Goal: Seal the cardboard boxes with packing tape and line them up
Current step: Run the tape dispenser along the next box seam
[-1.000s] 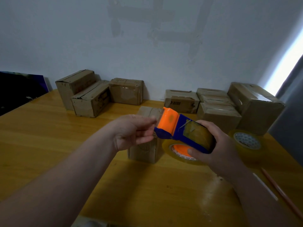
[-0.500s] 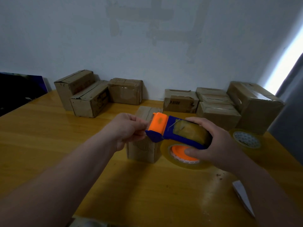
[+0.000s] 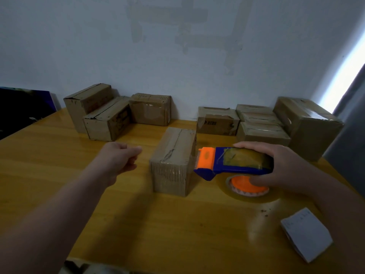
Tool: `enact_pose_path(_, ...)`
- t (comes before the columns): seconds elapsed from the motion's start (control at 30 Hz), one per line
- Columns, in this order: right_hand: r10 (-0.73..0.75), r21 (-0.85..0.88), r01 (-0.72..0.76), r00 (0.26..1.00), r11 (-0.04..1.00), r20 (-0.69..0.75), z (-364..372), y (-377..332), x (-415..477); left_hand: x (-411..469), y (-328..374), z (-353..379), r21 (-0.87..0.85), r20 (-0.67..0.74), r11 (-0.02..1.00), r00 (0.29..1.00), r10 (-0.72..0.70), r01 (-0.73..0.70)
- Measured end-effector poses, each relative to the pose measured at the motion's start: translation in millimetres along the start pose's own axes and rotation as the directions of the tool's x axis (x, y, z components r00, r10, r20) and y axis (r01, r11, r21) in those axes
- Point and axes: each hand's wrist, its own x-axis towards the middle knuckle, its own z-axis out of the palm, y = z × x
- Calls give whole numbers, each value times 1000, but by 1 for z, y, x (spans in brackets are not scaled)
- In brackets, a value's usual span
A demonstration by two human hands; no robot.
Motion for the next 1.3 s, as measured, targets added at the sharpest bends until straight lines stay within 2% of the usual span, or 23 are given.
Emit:
enact_pose_path(0.33, 27, -26, -26, 999, 999, 32, 3, 2, 6, 8, -20, 6, -58, -57, 998, 998, -11, 8)
enact_pose_path(0.53, 55, 51, -59, 995, 997, 78, 23, 7, 11, 7, -33, 16, -37, 47, 992, 992, -116, 118)
enact_pose_path(0.87, 103, 151, -112, 993, 982, 62, 46, 9, 11, 0, -37, 22, -80, 133, 981, 977, -165, 177)
enact_pose_path(0.97, 124, 186, -130, 991, 974, 47, 51, 10, 8, -1, -38, 22, -2, 138, 985, 976, -170, 172)
enact_pose_path(1.07, 132, 186, -134, 991, 973, 18, 54, 9, 7, 1, -38, 21, 131, 44, 987, 994, -96, 90)
enact_pose_path(1.1, 134, 183, -134, 991, 974, 13, 54, 9, 7, 1, -36, 21, 114, -4, 993, 999, -34, 34)
enact_pose_path(1.17, 136, 175, -134, 991, 975, 0, 56, 8, 6, -4, -30, 24, -25, -58, 997, 996, 66, -67)
enact_pose_path(1.23, 154, 178, -150, 988, 973, -10, 58, 8, 6, -18, -24, 32, -159, -11, 979, 992, 127, -127)
enact_pose_path(1.3, 175, 180, -169, 984, 969, -16, 60, 8, 5, -30, -24, 42, -165, 37, 974, 986, 163, -155)
